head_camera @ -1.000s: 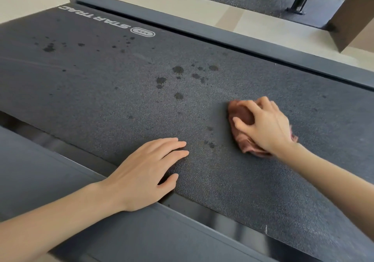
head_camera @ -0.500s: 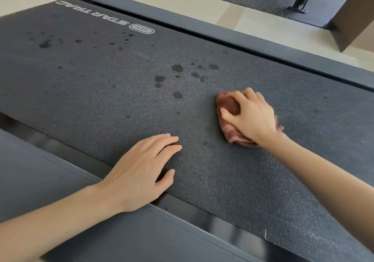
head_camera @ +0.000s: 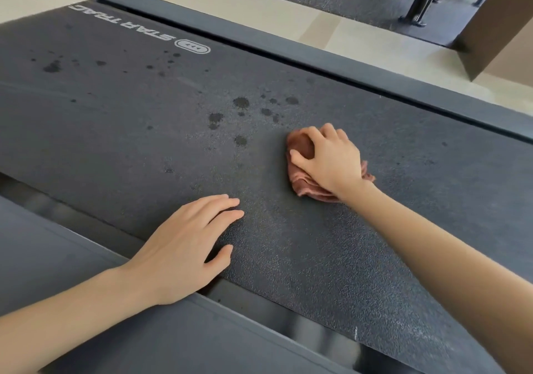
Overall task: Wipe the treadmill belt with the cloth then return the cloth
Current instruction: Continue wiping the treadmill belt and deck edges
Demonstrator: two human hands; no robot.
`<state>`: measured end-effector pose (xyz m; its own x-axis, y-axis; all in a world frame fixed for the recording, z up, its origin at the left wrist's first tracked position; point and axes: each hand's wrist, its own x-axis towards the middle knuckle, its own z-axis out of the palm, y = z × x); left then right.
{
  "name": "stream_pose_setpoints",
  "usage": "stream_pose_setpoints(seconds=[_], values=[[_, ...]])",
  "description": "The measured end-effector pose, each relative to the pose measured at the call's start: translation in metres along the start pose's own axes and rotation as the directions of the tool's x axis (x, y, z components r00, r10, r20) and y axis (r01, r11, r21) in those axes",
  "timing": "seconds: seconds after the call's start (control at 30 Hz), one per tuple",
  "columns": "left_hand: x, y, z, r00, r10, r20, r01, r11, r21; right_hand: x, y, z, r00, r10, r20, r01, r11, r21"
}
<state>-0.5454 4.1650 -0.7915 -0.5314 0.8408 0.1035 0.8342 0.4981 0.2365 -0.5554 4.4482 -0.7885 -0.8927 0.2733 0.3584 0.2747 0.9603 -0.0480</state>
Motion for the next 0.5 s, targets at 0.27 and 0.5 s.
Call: stream_pose_setpoints(seconds=[0.27, 0.5], values=[[-0.004, 0.002, -0.002, 1.0, -0.021, 0.016, 0.021, 1.0, 0.004, -0.043, -0.032, -0.014, 0.93, -0.362, -0.056, 0.366, 0.912, 0.186], [-0.029, 0.001, -0.005, 0.991, -0.136, -0.008, 0.135, 0.99, -0.032, -0.043, 0.017, -0.021, 0.892, -0.45, -0.045, 0.449, 0.869, 0.208]])
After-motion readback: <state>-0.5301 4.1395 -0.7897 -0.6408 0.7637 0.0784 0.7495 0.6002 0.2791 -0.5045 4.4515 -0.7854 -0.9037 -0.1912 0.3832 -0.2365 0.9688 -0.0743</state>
